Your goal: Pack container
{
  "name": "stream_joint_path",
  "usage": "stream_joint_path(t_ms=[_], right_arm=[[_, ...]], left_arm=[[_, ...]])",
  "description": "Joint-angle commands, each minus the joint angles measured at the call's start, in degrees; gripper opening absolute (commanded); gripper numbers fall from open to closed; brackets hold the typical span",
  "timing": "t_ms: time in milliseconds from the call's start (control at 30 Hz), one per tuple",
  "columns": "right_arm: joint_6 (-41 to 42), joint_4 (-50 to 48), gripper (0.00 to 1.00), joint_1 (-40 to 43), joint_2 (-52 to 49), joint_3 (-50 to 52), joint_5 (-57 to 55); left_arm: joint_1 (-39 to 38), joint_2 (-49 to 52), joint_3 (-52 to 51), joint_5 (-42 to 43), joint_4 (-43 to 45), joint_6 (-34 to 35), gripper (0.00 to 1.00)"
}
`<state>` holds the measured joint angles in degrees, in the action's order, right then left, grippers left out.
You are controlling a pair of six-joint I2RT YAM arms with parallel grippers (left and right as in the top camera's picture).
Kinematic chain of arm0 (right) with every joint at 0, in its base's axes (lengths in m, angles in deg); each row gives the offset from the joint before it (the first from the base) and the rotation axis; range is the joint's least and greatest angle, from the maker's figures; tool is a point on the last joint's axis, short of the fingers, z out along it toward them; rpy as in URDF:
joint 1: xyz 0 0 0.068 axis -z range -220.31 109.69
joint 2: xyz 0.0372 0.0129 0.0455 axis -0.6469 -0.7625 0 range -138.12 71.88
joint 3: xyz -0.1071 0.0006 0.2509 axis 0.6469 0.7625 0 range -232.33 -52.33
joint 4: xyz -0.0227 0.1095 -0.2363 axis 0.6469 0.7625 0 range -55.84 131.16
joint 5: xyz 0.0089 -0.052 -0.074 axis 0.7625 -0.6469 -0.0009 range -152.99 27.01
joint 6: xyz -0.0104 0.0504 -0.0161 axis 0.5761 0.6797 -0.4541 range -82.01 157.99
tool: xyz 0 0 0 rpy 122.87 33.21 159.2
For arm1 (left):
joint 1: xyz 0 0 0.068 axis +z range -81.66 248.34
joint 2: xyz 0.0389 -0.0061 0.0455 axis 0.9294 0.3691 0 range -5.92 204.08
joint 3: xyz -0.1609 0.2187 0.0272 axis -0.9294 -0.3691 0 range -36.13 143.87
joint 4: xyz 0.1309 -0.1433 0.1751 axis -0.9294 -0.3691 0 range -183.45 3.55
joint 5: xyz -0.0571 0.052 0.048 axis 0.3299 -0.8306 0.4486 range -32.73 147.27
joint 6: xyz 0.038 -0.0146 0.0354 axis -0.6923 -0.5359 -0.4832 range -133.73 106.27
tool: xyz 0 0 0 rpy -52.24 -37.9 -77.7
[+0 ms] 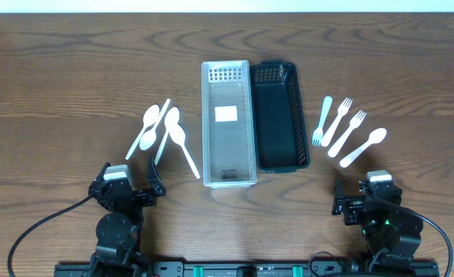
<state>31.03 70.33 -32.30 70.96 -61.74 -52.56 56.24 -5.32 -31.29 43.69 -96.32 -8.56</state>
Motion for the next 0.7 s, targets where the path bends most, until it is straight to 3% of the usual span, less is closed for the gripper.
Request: stream_joint_path(t_ms=[0, 267, 400, 667], right_arm=[[-0.74, -0.9, 0.99, -0.52, 0.61, 0.33, -0.28], [9.16, -6.58, 0.99, -0.55, 0.24, -1.03, 6.58], [11.41, -6.6, 0.99, -0.52, -3.52, -4.28, 6.91], [11.89, -5.68, 0.99, -0.52, -26.71, -18.1, 2.56]], left_arm=[[0.31, 0.11, -1.62, 0.94, -0.31, 0.09, 0.98], [0.31, 4.26, 0.02, 10.21, -0.28, 0.11, 0.98], [0.31, 9.86, 5.68, 10.62, -1.05, 2.43, 0.98], [0.31, 30.73, 22.58, 10.62, -7.45, 5.03, 0.98]])
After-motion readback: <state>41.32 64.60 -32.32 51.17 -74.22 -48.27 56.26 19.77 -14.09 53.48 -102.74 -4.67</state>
